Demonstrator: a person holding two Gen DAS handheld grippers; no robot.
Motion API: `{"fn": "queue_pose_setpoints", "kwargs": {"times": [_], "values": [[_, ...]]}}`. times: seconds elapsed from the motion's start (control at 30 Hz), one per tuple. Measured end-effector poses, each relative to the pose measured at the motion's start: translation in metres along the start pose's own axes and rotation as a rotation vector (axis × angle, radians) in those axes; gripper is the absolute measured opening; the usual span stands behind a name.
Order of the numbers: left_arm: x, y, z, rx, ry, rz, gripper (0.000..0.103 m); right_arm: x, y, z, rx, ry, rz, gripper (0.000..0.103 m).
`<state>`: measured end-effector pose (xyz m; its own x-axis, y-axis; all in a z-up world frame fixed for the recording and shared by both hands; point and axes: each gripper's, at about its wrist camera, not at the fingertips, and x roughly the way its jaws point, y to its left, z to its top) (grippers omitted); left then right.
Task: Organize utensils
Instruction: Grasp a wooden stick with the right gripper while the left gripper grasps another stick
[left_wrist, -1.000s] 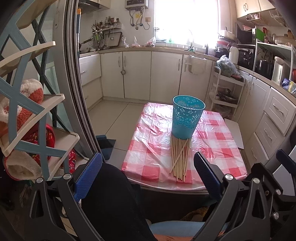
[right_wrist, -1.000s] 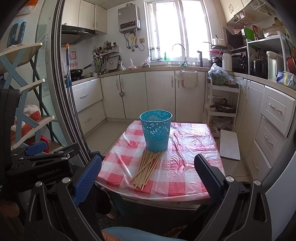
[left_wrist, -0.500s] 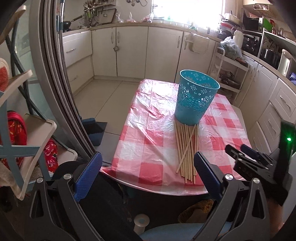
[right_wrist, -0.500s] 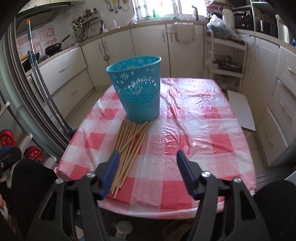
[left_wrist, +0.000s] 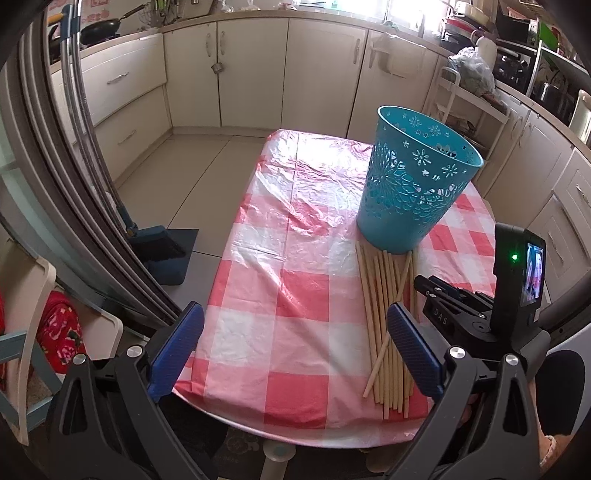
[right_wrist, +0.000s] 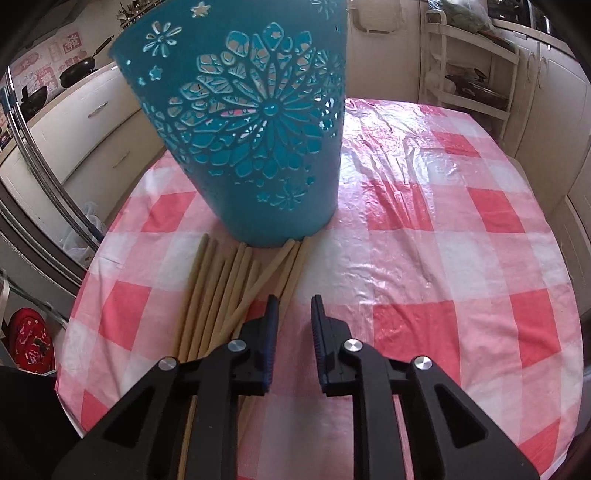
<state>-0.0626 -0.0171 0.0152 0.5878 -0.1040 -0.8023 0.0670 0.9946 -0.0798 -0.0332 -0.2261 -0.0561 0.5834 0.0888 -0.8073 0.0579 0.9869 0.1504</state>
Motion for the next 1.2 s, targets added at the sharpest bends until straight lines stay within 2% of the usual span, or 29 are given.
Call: {"fn": "queue_pose_setpoints", "kwargs": {"times": [0.17,0.33,0.5,0.63,0.77,1.0,1.2], "values": [[0.036,-0.01,0.011,0.0,0.067,-0.022,0.095,0.002,-0.001,0.002,-0.089,0.013,0.013,0.009],[0.075,-0.032,0.012,0.032,0.134,0.001,0.095,-0.001,-0.009,-0.001,-0.188,0.075,0.041,0.005],[0.109,-0.043,0.017,0.033,0.17,0.049,0.095,-0.003,-0.032,0.002,-0.074,0.089,0.112,0.005],[0.128,-0.046,0.02,0.041,0.183,0.07,0.095,-0.003,-0.028,0.008,-0.018,0.067,0.163,0.006],[0.138,-0.047,0.02,0.055,0.2,0.091,0.094,0.006,-0.018,0.016,0.001,0.057,0.158,0.006],[0.143,-0.042,0.02,0.058,0.195,0.101,0.094,0.01,-0.006,0.022,-0.038,0.051,0.093,0.006],[0.146,-0.041,0.023,0.053,0.193,0.101,0.093,0.011,-0.009,0.026,-0.012,0.069,0.122,0.007]]}}
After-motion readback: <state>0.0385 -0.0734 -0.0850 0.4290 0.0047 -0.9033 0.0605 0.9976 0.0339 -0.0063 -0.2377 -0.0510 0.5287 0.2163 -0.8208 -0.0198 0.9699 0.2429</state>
